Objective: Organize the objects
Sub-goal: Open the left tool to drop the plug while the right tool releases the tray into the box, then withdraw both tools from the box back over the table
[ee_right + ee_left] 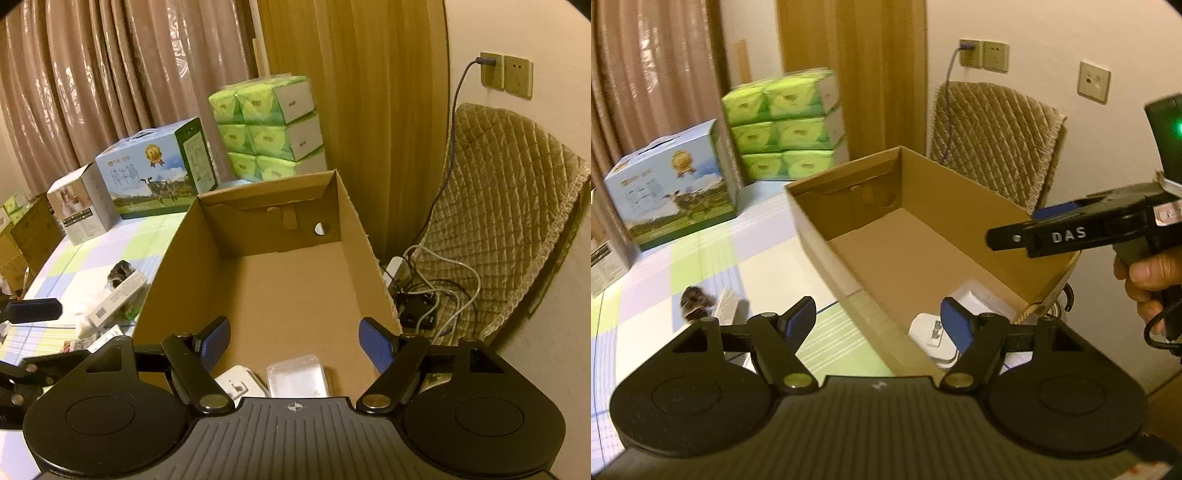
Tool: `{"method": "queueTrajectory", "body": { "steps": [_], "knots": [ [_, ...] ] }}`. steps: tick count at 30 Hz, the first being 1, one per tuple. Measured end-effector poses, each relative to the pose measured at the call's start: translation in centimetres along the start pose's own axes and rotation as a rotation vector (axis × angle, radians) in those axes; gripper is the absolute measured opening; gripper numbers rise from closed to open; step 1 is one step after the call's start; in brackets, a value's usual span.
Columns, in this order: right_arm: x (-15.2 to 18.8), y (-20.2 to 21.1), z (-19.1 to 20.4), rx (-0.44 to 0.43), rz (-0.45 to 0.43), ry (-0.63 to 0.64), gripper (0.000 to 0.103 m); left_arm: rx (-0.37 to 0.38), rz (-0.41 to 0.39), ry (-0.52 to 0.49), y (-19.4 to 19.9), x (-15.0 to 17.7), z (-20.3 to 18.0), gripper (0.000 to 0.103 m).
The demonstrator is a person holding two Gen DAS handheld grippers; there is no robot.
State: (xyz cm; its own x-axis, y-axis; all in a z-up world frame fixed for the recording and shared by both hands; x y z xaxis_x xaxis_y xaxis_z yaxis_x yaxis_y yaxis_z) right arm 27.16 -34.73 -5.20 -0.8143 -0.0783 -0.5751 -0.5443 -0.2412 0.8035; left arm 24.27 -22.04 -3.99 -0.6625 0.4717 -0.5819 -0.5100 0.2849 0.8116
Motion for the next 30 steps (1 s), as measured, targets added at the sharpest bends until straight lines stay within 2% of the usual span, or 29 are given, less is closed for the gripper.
{"method": "queueTrajectory", "body": {
  "steps": [7, 16, 27, 30],
  "knots": [
    [1.5, 2.6, 1.9, -0.004, -0.015, 0.002, 0.076, -0.036, 0.014, 0.092, 2.6, 2.5, 2.4, 0.075],
    [3.9, 6.3, 7.4, -0.031, -0.028, 0.040, 0.082, -0.043, 0.026, 0.178, 6.3, 6.1, 4.5, 0.080],
    [6.7, 8.0, 14.1, -0.051, -0.024, 0.132, 0.101, -0.091, -0.010, 0.262, 11.2, 9.9, 7.3, 0.100],
    [7.2, 7.8, 15.3, -0.060, -0.014, 0.145, 0.101, -0.115, -0.014, 0.275, 12.2, 11.0, 8.2, 0.102]
  ]
}}
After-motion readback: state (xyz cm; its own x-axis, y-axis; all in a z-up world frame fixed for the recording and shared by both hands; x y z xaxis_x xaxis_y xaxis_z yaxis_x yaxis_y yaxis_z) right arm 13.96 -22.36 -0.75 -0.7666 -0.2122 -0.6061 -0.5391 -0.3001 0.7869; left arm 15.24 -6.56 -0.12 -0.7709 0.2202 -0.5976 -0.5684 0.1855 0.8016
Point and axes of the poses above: each gripper's, at about its wrist camera, not at the fingertips, and y roughly against the way its jaws point, z to its left, x to its underside, the point moved 9 cm from there along -y, roughly the way its jaws point, and after that the axes turned 14 degrees about z, right-handed, at the moved point
